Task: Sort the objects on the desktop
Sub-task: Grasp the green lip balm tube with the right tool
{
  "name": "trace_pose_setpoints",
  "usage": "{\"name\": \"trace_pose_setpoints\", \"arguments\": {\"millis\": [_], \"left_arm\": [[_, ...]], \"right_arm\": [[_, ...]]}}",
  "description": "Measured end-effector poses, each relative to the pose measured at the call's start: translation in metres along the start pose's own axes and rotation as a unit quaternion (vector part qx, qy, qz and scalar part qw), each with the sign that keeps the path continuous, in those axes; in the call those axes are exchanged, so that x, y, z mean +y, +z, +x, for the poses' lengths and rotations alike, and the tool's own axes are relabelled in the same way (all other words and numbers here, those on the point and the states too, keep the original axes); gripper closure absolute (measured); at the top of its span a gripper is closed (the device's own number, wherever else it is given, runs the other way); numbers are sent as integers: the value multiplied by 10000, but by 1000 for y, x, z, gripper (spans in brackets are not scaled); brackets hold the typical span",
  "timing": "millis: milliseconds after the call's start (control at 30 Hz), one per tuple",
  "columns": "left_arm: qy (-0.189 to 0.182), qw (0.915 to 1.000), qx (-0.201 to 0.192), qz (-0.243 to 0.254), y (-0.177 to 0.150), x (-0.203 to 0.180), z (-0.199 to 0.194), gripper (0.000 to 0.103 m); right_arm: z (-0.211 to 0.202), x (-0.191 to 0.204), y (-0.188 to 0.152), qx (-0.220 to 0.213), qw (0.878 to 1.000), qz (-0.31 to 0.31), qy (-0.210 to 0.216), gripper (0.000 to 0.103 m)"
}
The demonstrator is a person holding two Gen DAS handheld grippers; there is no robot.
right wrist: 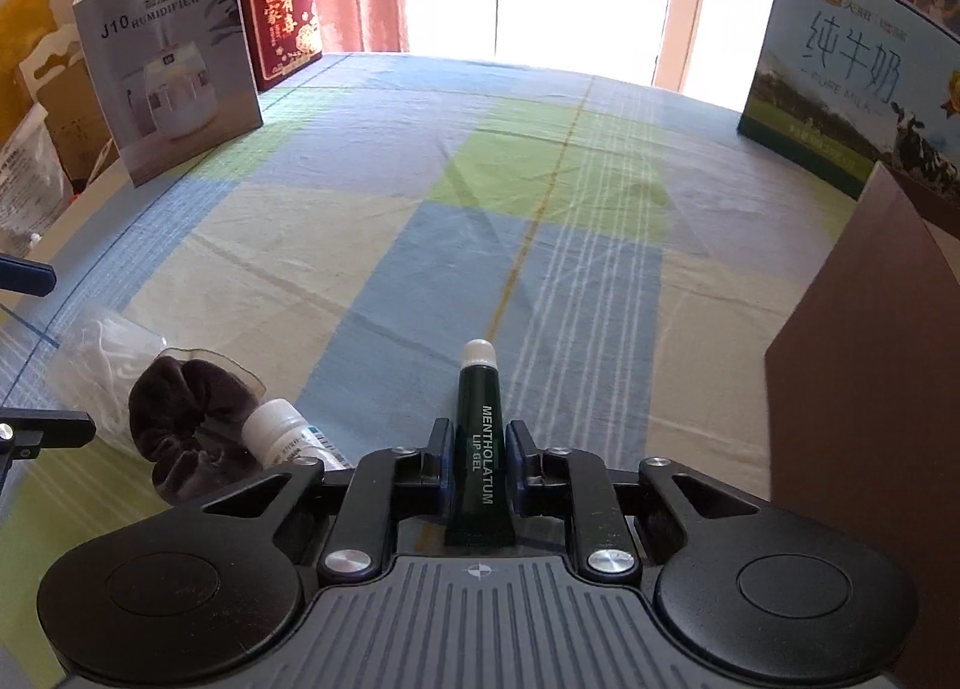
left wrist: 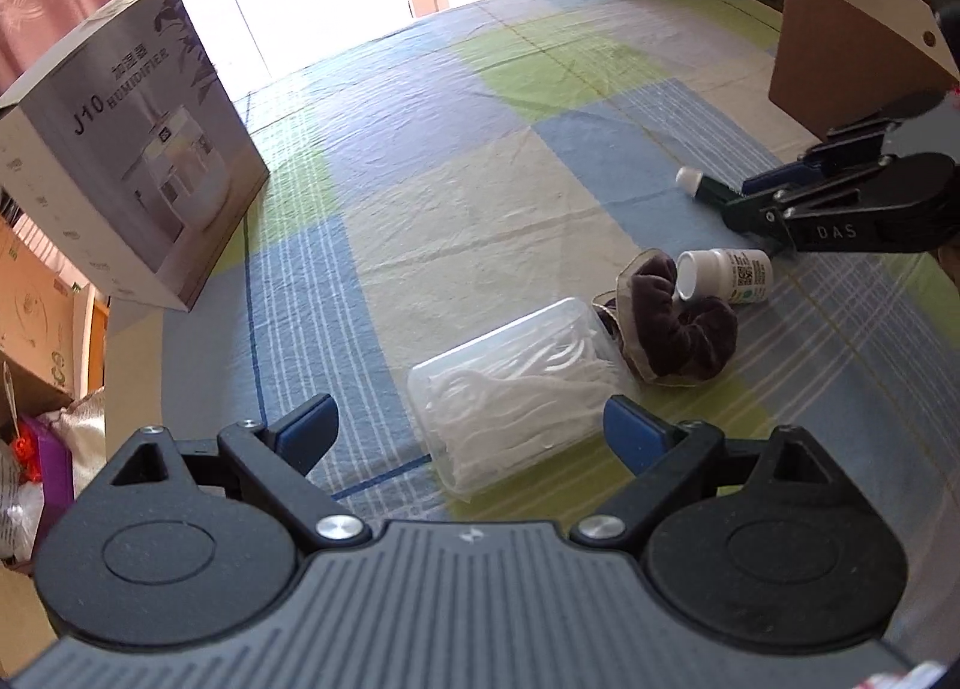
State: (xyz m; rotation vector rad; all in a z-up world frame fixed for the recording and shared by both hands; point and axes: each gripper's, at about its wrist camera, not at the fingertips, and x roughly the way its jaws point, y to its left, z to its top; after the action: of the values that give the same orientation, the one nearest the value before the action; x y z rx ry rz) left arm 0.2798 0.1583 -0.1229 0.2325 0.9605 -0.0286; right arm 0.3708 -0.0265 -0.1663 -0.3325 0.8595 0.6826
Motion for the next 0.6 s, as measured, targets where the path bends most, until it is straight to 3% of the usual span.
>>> {"name": "trace_pose_setpoints", "arguments": {"millis": [233,467,600], "left_arm": [[-443,9961,-181,738,3,-3,8,10],[-967,9845,-278,1435,5,-4,21,10],[-1076,9813,-84,1591,6,-5,31,20]], "right_arm": [[-23,-5,-26,233,9988,396,-177,88],[-51,-7,-54,339,9976,597,-118,88],[-61,-12,-63,414,9957,828,-87,88]]}}
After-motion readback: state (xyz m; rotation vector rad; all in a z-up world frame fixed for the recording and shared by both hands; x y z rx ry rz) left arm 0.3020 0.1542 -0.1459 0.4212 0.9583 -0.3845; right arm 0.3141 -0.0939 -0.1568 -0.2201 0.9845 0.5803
